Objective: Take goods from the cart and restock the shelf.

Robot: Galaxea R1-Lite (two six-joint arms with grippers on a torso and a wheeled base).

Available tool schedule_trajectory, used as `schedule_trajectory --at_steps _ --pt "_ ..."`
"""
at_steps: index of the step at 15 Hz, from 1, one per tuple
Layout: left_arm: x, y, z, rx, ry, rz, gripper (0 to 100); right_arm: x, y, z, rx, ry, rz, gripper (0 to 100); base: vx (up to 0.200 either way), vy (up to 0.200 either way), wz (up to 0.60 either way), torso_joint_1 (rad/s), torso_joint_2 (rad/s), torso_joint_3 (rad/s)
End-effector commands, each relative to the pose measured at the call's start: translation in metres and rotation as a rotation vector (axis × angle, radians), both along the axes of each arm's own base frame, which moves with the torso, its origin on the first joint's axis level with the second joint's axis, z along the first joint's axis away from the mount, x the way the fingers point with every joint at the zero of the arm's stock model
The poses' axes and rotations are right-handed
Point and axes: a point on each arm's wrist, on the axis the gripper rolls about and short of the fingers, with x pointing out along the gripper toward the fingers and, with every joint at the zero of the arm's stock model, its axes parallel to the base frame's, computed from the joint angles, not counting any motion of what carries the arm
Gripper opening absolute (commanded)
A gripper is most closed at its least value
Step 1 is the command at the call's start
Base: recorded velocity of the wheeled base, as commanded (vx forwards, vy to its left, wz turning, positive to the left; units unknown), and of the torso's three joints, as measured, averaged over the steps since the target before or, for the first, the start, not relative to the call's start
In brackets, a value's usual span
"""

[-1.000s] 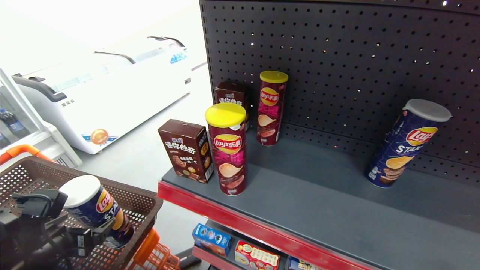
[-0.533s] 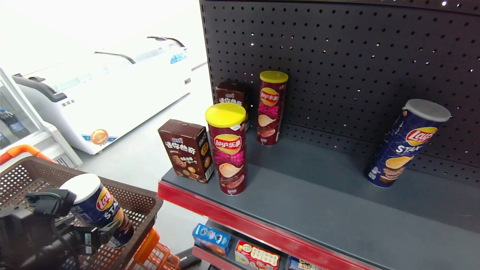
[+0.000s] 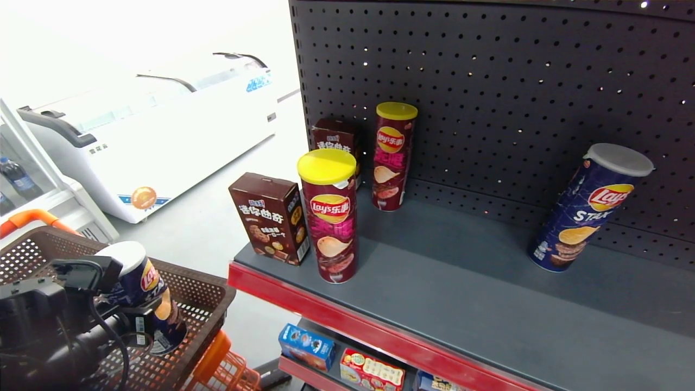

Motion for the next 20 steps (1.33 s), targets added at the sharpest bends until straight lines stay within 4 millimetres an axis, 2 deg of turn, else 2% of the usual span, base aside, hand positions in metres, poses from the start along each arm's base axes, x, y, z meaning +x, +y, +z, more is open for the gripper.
schedule_trajectory --at_steps 1,7,12,16,18,20 --pt "0.0 0.0 0.002 0.004 -0.008 -0.001 0 0.0 0.0 0.0 0.0 0.0 0.001 100 0.0 0.0 0.0 0.0 0.0 0.0" --pt "-0.012 -0.01 0.037 0.015 -0.154 -0.074 0 0.0 0.0 0.0 0.0 0.0 0.001 100 0.0 0.0 0.0 0.0 0.0 0.0" --pt "-0.035 -0.026 0.065 0.005 -0.274 -0.203 0 0.0 0.0 0.0 0.0 0.0 0.001 100 0.0 0.0 0.0 0.0 0.0 0.0" --pt "-0.059 -0.042 0.081 -0.014 -0.243 -0.305 0 0.0 0.0 0.0 0.0 -0.002 0.001 100 0.0 0.0 0.0 0.0 0.0 0.0" --pt "-0.062 -0.045 0.094 -0.013 -0.287 -0.328 0 0.0 0.0 0.0 0.0 0.0 0.001 100 0.0 0.0 0.0 0.0 0.0 0.0" --pt "-0.062 -0.049 0.098 -0.013 -0.307 -0.346 0 0.0 0.0 0.0 0.0 0.0 0.001 100 0.0 0.0 0.0 0.0 0.0 0.0"
